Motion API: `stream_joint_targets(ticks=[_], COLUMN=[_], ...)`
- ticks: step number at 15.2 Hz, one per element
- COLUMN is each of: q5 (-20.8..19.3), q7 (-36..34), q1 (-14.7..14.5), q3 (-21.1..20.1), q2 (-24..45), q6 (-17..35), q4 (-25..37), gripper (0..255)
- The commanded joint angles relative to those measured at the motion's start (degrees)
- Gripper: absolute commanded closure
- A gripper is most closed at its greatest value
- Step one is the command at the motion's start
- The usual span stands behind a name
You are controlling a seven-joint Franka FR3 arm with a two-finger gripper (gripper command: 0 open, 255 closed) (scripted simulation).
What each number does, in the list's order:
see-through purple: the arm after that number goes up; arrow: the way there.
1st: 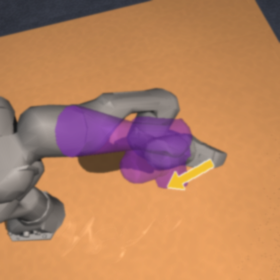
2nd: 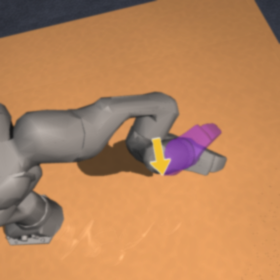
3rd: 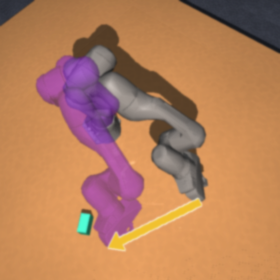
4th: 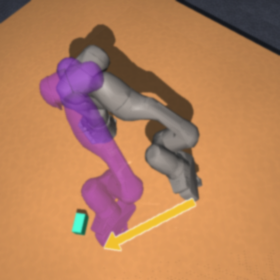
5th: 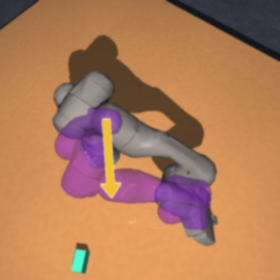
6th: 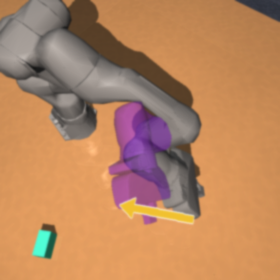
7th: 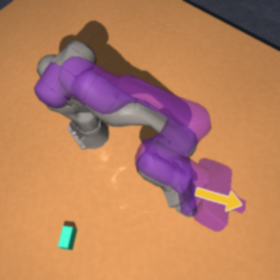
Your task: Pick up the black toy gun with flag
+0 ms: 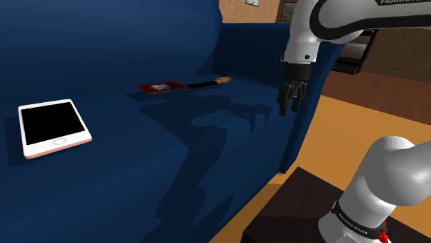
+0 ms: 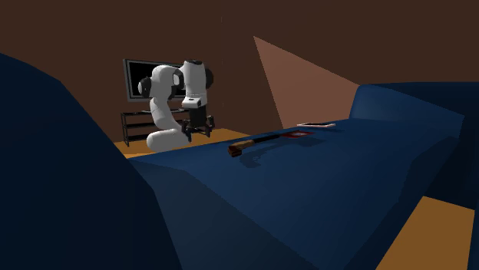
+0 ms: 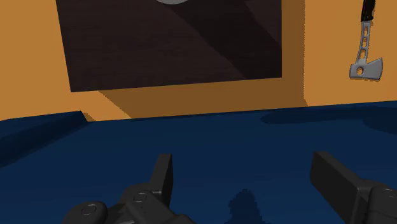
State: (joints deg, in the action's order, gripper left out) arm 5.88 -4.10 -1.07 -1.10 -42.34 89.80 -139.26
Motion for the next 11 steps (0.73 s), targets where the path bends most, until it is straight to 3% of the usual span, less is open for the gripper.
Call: stream_joint_targets(ticks=[1,6,11], q5=[0.0,5.49,8.11], q7=[0.0,-18.94,-37.42], q1=[0.0,2.4,6.45], q3=[0.0,-7.9,-15.51], q2=[0.0,5.26,12.86], q6=[0.0,2.38,4.93], q4=[0.0,5.58,13.67], gripper=[0,0,0])
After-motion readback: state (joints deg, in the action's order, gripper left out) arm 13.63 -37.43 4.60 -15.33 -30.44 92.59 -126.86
